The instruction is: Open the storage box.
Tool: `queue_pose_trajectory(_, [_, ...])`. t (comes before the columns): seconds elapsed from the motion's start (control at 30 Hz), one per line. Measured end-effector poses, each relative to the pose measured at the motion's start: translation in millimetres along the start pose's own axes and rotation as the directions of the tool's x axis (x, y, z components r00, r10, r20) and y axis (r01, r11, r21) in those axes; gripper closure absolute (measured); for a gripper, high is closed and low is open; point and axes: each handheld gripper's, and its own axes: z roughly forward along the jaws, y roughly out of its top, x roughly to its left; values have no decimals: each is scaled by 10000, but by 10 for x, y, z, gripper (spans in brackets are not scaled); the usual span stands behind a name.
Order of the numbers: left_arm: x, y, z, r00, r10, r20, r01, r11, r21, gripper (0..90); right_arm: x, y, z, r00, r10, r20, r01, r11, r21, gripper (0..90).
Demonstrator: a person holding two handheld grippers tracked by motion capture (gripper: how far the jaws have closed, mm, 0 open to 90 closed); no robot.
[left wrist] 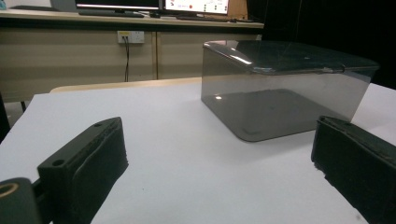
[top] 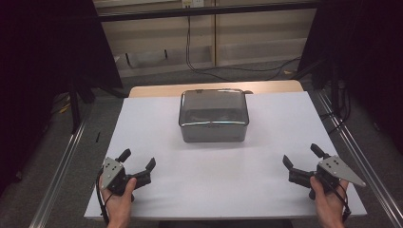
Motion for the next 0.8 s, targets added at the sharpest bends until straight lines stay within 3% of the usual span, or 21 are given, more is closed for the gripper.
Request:
queue_pose_trajectory(0.27, [-12, -4, 6, 9998, -209, 44, 208, 9996, 173, 36, 30, -6, 14, 9997, -42, -239, 45, 9999, 123, 0])
queue_pose_trajectory(0.33, [-14, -13, 18, 9995, -299, 121, 296, 9992, 261, 37, 46, -13, 29, 9987, 18, -510, -7, 9998, 221, 0])
queue_pose_trajectory(0.37, [-14, -17, 24, 9995, -284, 113, 280, 9992, 283, 45, 64, -31, 50, 9979, -15, -654, 50, 9986, 533, 0])
queue_pose_trajectory(0.47, [-19, -12, 25, 9998, -170, 62, 169, 9996, 220, 45, 84, -29, 61, 9976, 68, -687, -30, 9985, 552, 0])
queue_pose_trajectory(0.6, [-33, -10, 30, 9999, -150, 6, 150, 9995, 276, 50, 127, -21, 97, 9972, -174, -731, 209, 9987, 470, 0])
queue_pose_trajectory(0.73, [-26, -12, 31, 9993, -373, 12, 372, 9987, 353, 51, 159, -6, 119, 9955, -99, -939, 138, 9991, 410, 0])
queue_pose_trajectory(0.8, [-25, -10, 25, 9995, -298, 102, 294, 9990, 329, 50, 197, 24, 145, 9943, -354, -1005, 382, 9989, 262, 0])
